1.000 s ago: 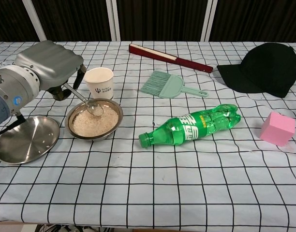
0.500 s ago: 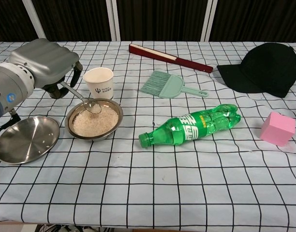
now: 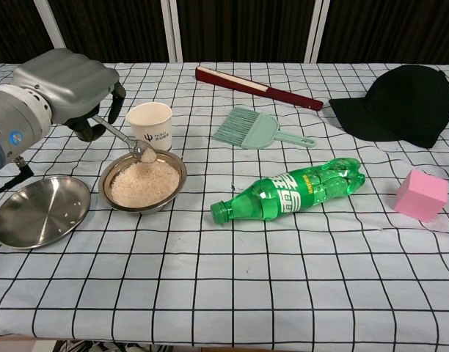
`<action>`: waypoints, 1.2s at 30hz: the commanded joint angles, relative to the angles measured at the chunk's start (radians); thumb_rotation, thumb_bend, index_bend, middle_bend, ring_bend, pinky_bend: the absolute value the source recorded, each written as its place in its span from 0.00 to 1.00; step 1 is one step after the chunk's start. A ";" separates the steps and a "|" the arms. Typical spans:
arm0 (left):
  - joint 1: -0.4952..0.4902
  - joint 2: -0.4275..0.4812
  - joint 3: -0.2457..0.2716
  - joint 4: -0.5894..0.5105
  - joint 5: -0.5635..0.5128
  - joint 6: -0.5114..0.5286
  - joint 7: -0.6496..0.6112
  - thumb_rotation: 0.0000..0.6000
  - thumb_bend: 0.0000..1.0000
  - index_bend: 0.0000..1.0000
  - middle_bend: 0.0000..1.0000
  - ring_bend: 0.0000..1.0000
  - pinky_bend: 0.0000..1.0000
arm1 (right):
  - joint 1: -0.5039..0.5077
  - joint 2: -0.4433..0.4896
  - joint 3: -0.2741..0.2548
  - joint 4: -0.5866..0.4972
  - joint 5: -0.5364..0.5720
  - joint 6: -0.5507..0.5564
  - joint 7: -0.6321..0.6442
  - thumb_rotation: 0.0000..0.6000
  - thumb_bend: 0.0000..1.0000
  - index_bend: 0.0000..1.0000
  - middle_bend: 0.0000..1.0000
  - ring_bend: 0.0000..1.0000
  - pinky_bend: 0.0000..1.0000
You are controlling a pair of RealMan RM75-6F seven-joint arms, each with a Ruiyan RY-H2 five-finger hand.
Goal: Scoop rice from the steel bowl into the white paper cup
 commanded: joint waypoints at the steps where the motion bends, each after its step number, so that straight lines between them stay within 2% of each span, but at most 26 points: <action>1: -0.002 0.007 -0.015 -0.008 -0.003 0.002 -0.006 1.00 0.51 0.77 1.00 1.00 1.00 | 0.000 0.000 0.000 0.000 0.001 0.000 0.000 1.00 0.20 0.00 0.00 0.00 0.21; 9: -0.015 0.034 -0.058 -0.030 -0.015 0.004 -0.003 1.00 0.51 0.77 1.00 1.00 1.00 | 0.000 0.000 0.000 0.000 0.001 0.001 -0.002 1.00 0.20 0.00 0.00 0.00 0.21; 16: -0.030 0.058 -0.097 -0.005 -0.045 -0.009 -0.008 1.00 0.51 0.77 1.00 1.00 1.00 | -0.001 0.002 0.002 0.003 0.005 0.001 -0.003 1.00 0.20 0.00 0.00 0.00 0.21; 23: -0.051 0.066 -0.133 0.065 -0.089 -0.049 -0.036 1.00 0.51 0.76 1.00 1.00 1.00 | -0.001 -0.001 0.002 0.002 0.006 0.002 -0.016 1.00 0.20 0.00 0.00 0.00 0.21; 36: -0.112 -0.002 -0.149 0.239 -0.134 -0.125 -0.059 1.00 0.51 0.76 1.00 1.00 1.00 | -0.001 0.000 0.005 -0.002 0.018 -0.003 -0.025 1.00 0.20 0.00 0.00 0.00 0.21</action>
